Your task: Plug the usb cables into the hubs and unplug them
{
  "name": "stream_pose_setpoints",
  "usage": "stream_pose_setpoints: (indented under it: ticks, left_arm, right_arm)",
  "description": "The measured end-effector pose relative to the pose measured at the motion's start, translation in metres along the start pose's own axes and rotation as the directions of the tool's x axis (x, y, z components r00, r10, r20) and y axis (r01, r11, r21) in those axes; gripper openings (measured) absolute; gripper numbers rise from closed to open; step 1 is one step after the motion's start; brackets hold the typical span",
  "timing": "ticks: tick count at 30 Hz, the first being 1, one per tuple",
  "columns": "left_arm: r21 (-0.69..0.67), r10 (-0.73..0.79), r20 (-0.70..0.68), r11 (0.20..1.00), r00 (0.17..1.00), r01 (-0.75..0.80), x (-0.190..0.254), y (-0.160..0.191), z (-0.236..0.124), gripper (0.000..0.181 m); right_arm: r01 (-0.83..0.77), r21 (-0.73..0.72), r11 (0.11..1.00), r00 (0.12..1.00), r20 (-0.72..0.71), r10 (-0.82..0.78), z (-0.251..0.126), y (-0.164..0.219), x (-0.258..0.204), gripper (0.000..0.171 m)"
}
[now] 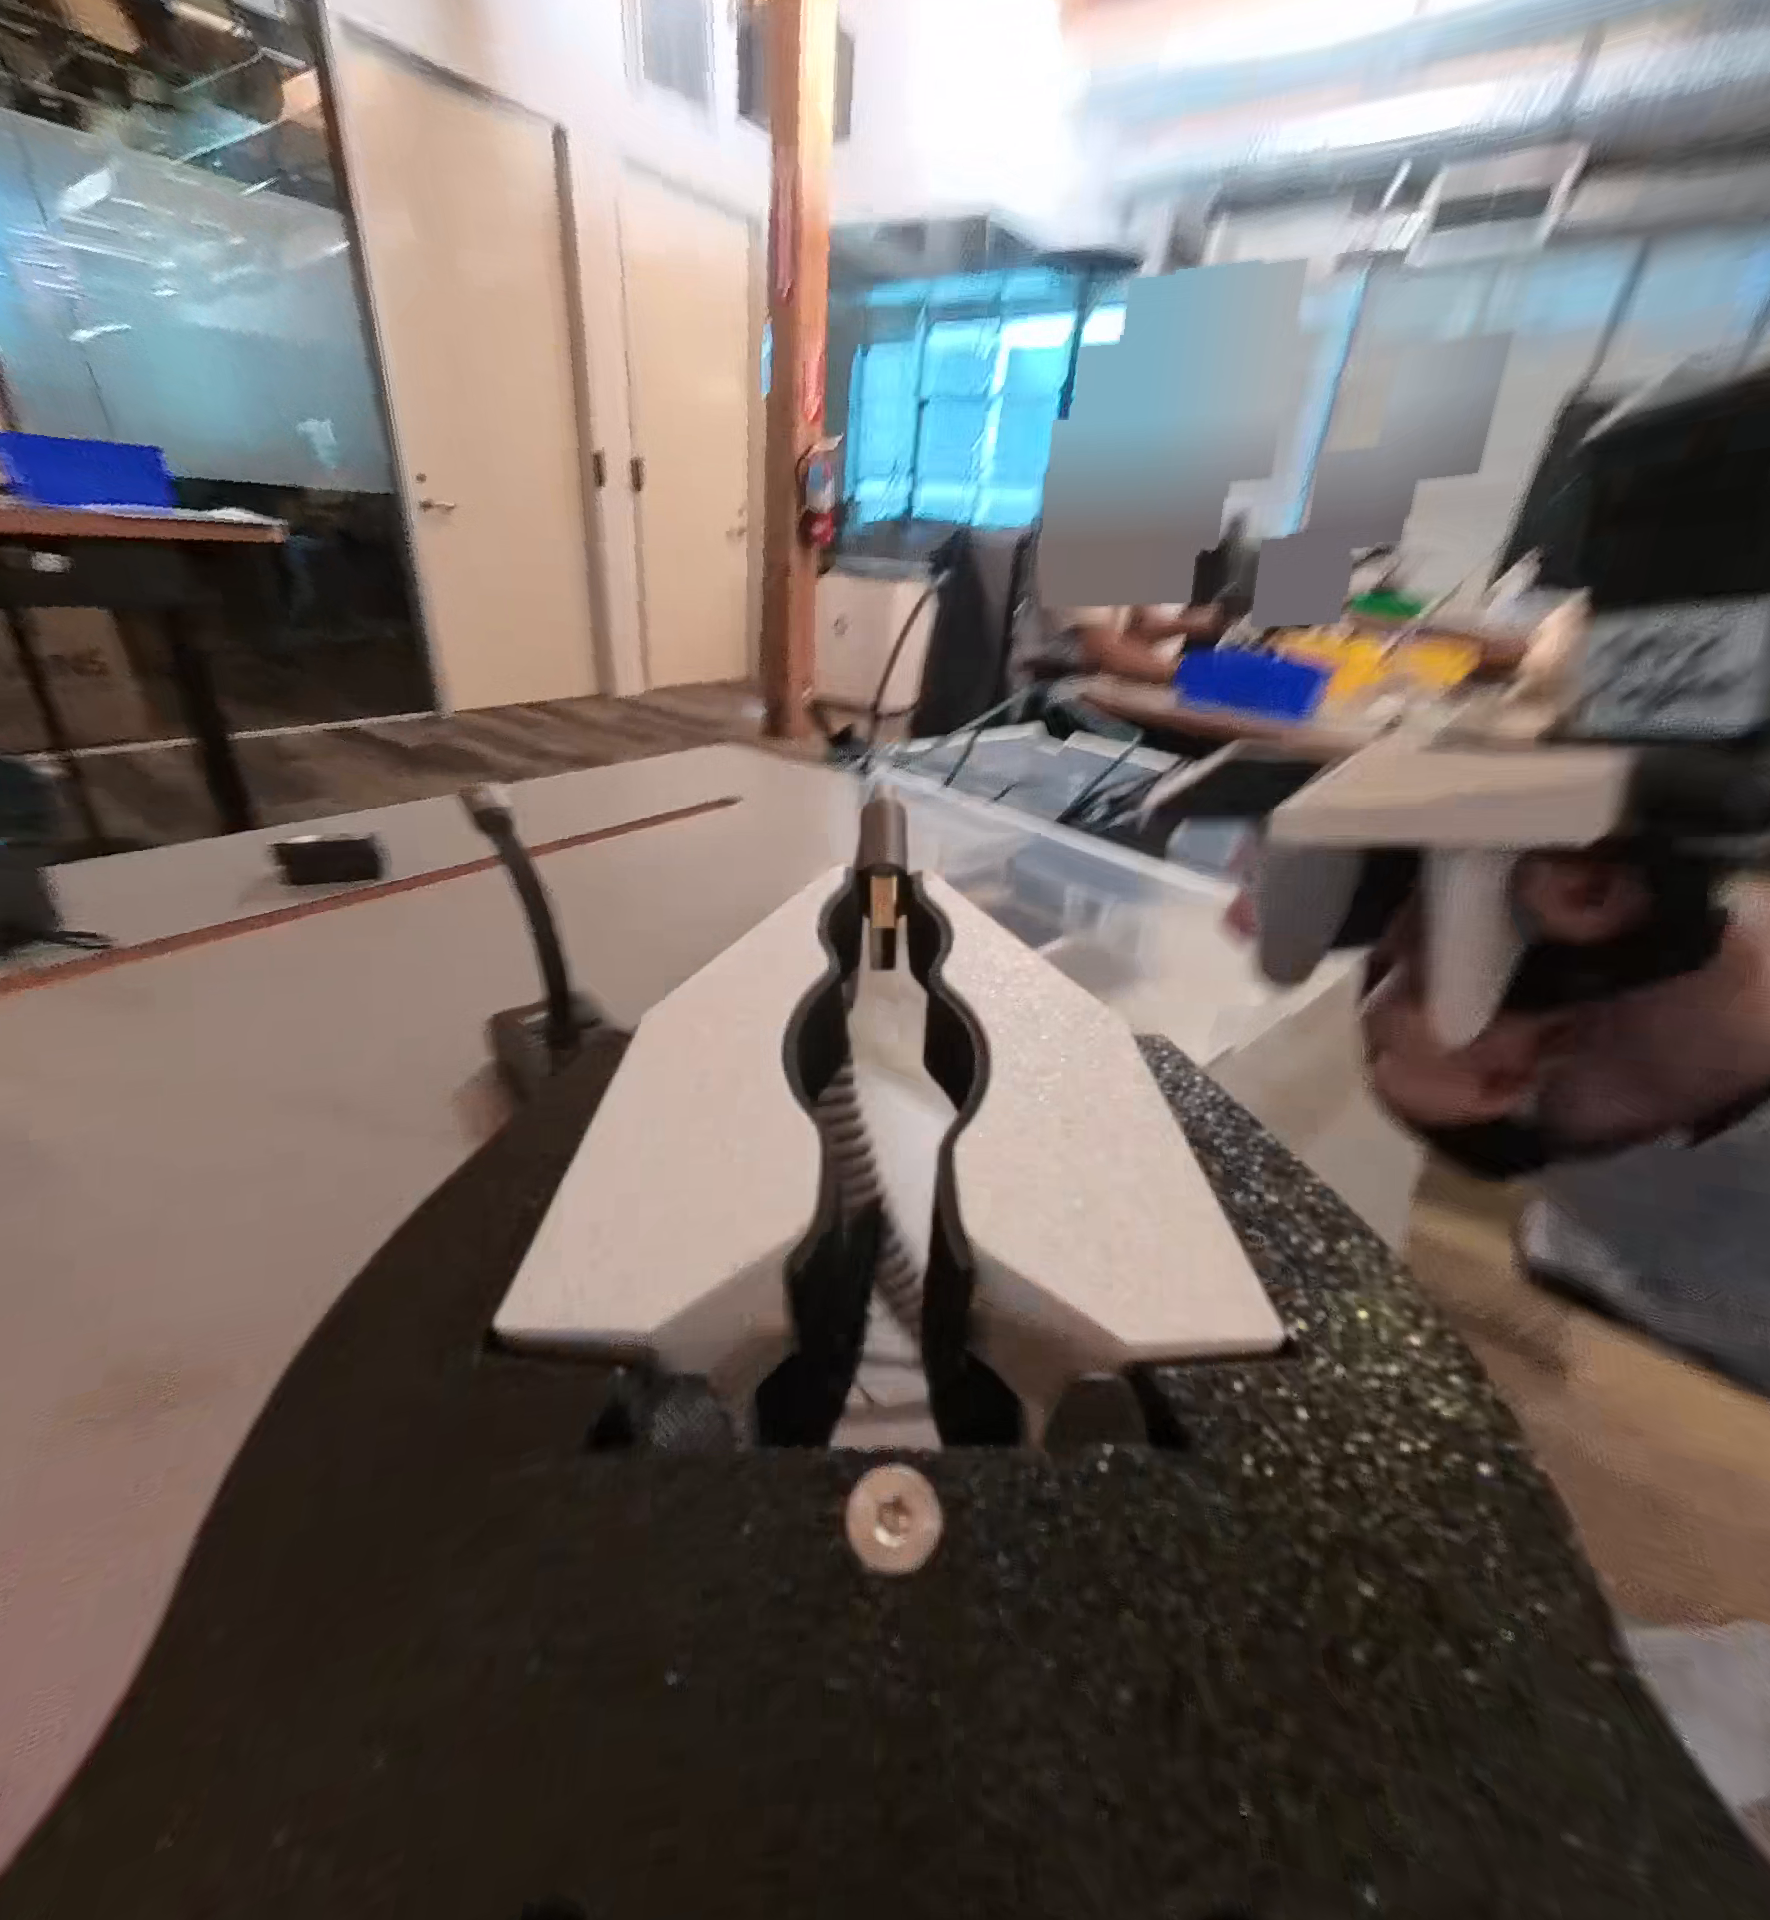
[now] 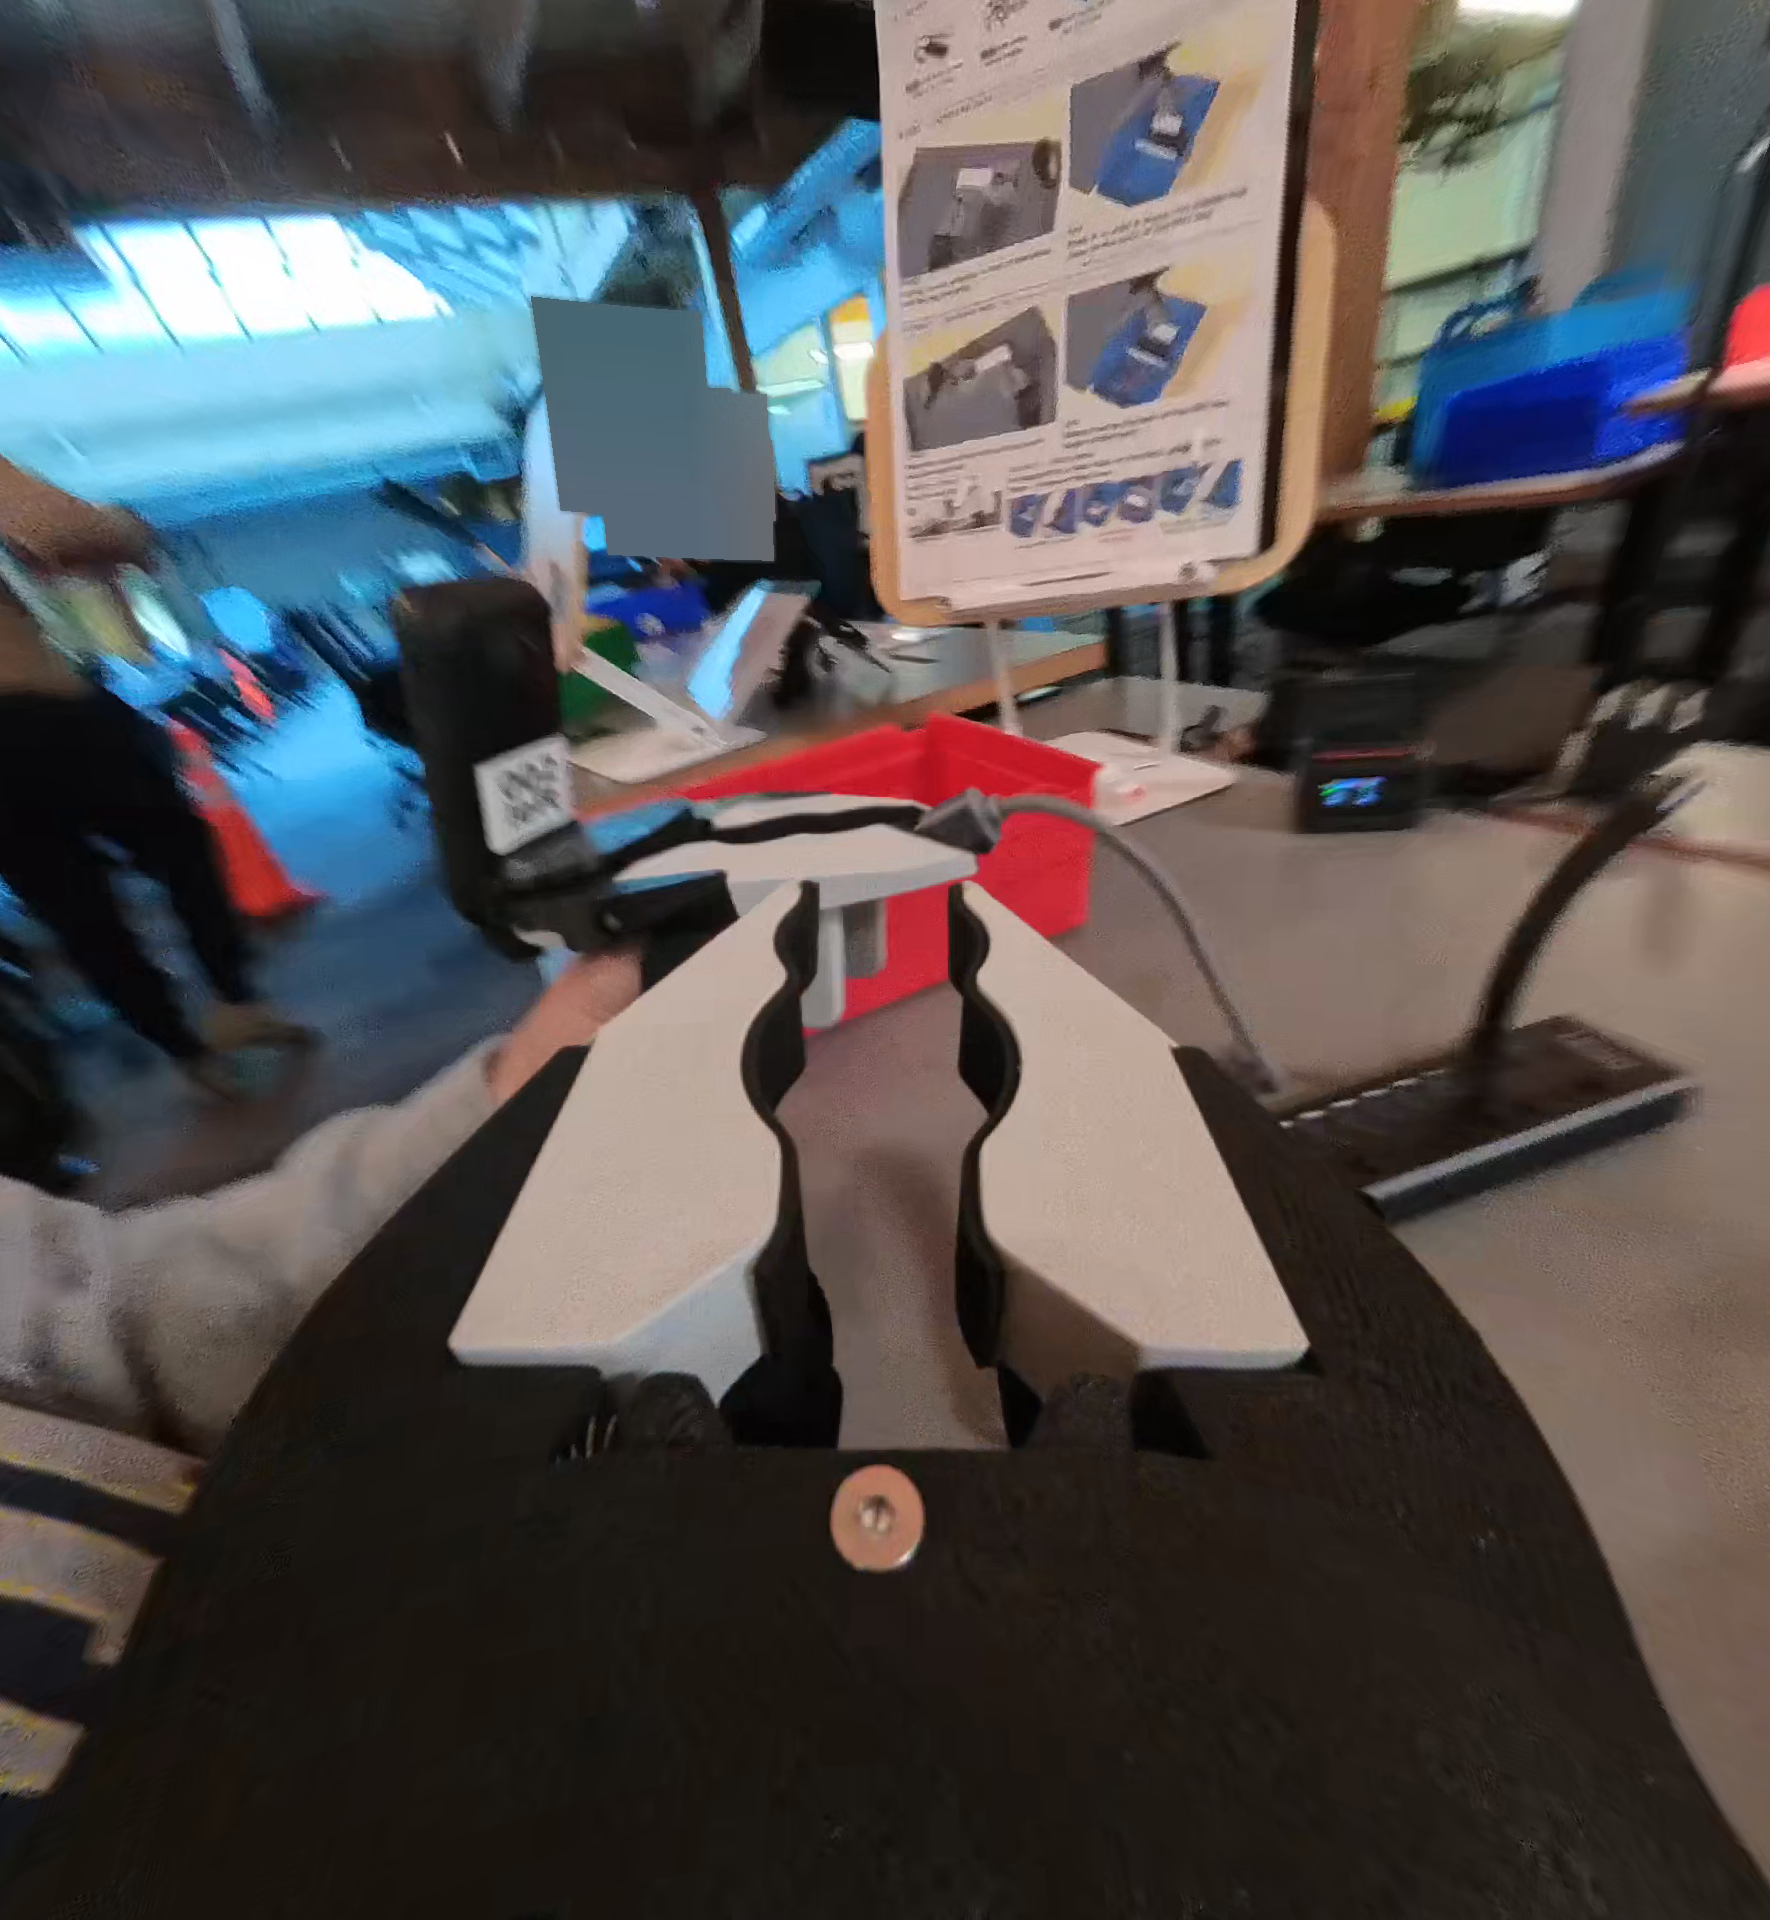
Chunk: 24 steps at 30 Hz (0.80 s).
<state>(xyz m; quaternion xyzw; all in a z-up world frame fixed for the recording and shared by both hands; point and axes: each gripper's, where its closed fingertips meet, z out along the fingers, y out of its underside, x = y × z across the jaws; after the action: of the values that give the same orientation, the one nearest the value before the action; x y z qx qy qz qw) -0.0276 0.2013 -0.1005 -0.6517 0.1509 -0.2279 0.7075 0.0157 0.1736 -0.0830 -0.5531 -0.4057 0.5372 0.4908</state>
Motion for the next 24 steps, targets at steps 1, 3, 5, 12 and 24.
stream_pose_setpoints:
  ticks: [1,3,5,12,24]
  left_arm:
    - [0.041,-0.064,-0.027,0.997,0.998,0.065,0.001,-0.004,0.001,0.005]
    - [0.09,-0.126,-0.076,0.987,0.989,0.133,0.006,-0.011,0.004,0.005]
    - [0.104,-0.168,-0.122,0.978,0.978,0.181,0.013,-0.013,0.008,0.005]
    - [0.127,-0.287,-0.26,0.936,0.922,0.327,0.027,-0.022,0.013,0.005]
    - [0.089,-0.46,-0.42,0.837,0.782,0.54,0.039,-0.016,0.02,0.004]
  right_arm:
    - [-0.084,-0.004,0.996,0.996,0.02,0.084,0.005,0.004,0.001,0.023]
    - [-0.241,-0.016,0.97,0.967,0.079,0.241,0.016,0.013,0.002,0.029]
    - [-0.385,0.039,0.922,0.913,0.163,0.374,0.023,0.008,0.003,0.031]
    - [-0.588,0.192,0.786,0.787,0.363,0.499,0.025,-0.014,0.013,0.025]
    - [-0.57,0.191,0.799,0.782,0.424,0.457,0.025,-0.019,0.02,0.006]
